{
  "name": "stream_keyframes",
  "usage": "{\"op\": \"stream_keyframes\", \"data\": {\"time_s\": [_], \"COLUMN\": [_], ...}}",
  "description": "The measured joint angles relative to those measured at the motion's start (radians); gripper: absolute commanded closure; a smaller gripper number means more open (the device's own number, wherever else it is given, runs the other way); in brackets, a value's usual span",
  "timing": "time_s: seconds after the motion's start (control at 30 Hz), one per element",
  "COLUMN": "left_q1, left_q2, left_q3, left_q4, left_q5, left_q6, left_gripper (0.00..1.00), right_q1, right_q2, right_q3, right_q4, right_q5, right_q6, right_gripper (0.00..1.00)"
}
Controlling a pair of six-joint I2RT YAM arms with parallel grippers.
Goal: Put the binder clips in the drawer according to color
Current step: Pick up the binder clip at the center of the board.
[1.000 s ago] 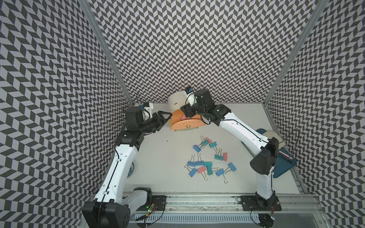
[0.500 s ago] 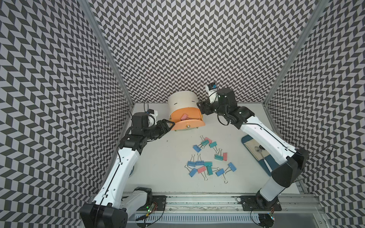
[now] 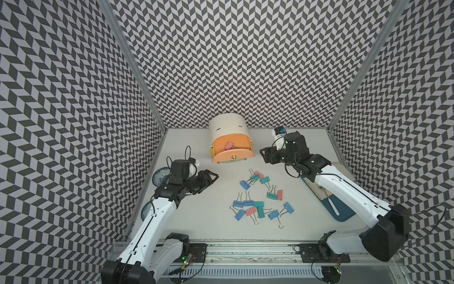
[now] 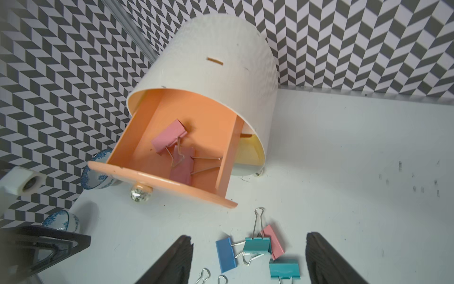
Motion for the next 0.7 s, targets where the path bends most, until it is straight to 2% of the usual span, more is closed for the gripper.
{"op": "stream_keyframes", "data": {"time_s": [0.23, 0.37, 0.5, 0.7], "left_q1": [-0.035, -0.049, -0.057, -0.068], "left_q2": [-0.047, -0.061, -0.064, -0.064], "left_q3": [-0.110, -0.155, -0.197, -0.252], "left_q4": [0.025, 0.041, 0.064, 0.073], "left_q5": [0.000, 0.000, 0.001, 0.001], "left_q6": [-0.026, -0.042, -0.046, -0.049], "left_gripper": [0.37, 0.36, 0.37, 0.36], "right_q1": [-0.008, -0.019, -0.016, 0.068], "right_q2": [-0.023, 0.023, 0.068, 0.065], "right_q3": [-0.149, -0.179, -0.233, -0.326], "right_q4": [0.033, 0.019, 0.026, 0.000], "right_q5": [0.000, -0.026, -0.076, -0.115], "right_q6": [0.050, 0.072, 0.098, 0.127], "right_gripper": [0.29, 0.36, 0.37, 0.38]}}
